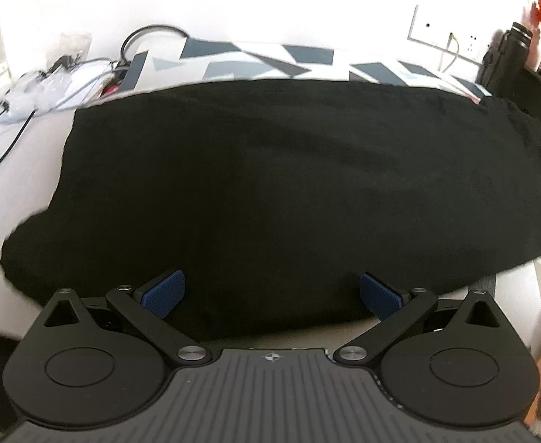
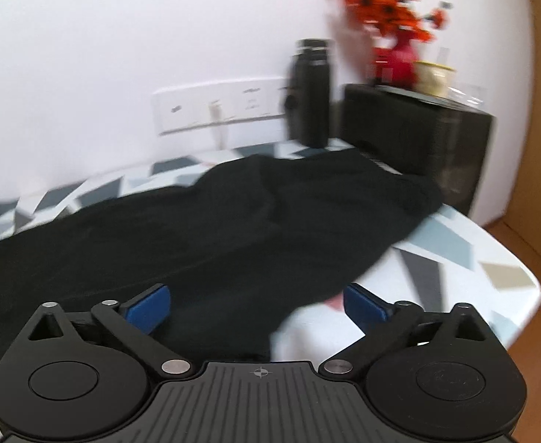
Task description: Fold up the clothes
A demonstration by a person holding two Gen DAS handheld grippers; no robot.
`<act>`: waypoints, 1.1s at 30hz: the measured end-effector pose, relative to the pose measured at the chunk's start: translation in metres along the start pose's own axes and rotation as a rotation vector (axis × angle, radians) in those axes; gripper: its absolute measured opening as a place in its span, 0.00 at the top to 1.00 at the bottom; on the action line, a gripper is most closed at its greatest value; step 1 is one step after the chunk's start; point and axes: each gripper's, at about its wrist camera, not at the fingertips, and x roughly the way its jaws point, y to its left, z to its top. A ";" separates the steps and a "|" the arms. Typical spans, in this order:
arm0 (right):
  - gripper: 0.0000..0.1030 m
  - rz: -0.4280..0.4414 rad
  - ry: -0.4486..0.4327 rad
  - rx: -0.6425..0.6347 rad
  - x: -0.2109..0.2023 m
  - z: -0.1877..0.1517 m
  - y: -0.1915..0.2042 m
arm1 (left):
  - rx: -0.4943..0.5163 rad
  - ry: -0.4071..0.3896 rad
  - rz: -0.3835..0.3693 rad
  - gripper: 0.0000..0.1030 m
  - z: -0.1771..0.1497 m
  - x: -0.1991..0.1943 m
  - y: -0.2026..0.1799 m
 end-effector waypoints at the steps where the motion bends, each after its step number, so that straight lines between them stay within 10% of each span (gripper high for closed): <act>1: 0.01 0.013 0.007 -0.030 0.007 0.001 0.010 | -0.011 0.002 0.005 0.00 -0.003 -0.003 0.001; 9: 0.01 -0.010 0.104 -0.168 0.059 -0.011 0.058 | -0.252 0.023 -0.034 0.00 -0.027 -0.018 0.031; 22: 0.01 -0.008 0.114 -0.163 0.062 -0.021 0.064 | -0.718 -0.251 -0.224 0.01 -0.042 -0.020 0.105; 33: 0.01 0.008 0.096 -0.158 0.062 -0.023 0.059 | -0.476 -0.339 -0.166 0.01 0.001 -0.013 0.084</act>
